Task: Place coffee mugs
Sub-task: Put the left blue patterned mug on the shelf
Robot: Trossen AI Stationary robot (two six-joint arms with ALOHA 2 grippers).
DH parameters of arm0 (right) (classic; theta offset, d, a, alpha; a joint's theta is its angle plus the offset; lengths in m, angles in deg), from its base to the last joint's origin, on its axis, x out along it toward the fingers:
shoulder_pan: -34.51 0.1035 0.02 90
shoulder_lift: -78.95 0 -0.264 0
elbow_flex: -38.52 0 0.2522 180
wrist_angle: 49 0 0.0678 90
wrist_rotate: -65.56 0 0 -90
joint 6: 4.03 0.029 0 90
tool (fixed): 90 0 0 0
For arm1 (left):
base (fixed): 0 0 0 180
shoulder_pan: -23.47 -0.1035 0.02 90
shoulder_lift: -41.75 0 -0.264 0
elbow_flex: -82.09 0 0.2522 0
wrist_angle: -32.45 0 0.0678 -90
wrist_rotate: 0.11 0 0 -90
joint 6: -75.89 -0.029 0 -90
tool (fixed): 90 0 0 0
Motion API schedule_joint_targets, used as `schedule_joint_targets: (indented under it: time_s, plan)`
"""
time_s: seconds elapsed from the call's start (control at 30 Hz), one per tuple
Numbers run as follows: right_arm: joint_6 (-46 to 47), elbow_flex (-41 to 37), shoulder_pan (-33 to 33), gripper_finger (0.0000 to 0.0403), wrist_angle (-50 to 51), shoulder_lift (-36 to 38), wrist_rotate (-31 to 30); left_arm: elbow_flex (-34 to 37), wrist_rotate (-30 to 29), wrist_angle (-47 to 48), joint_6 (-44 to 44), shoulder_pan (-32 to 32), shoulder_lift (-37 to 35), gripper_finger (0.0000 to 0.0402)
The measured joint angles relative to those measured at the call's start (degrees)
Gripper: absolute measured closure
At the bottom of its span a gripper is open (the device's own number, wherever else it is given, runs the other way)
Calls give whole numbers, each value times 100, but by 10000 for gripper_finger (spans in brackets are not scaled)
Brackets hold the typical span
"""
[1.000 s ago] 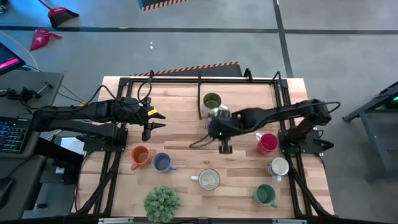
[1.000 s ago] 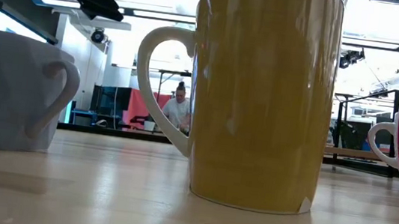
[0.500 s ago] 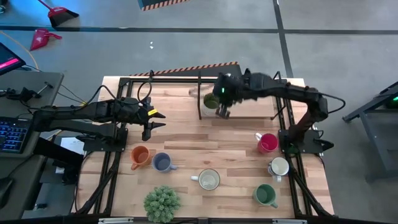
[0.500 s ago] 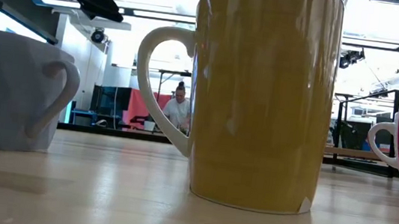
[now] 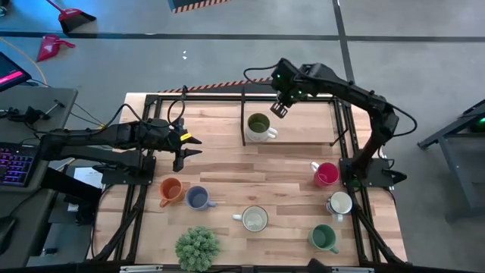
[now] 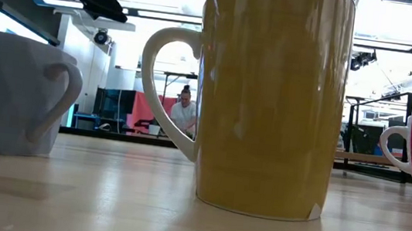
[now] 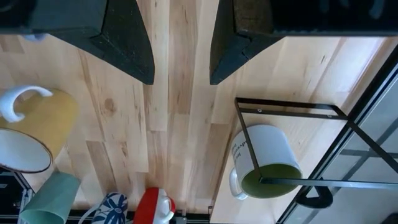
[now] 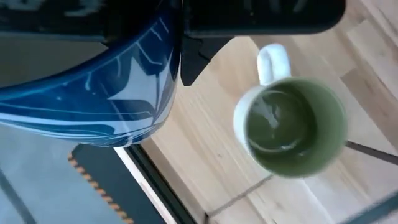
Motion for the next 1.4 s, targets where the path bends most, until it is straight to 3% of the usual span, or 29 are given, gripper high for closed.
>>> schedule_joint_targets:
  time_s: [0.2,0.63,0.77,1.4]
  plan:
    - [38,0,-274,403,-223,-448,212,-4,0,-16,44,0,2,259]
    - [-789,-2,-502,403,-1282,-1155,822,-4,2,-15,90,4,2,259]
    - [-1045,-2,-511,403,-1235,-1322,1206,-4,2,-13,92,4,2,259]
    - [-1658,-2,-453,403,-466,-1366,1507,-4,2,-15,92,4,11,259]
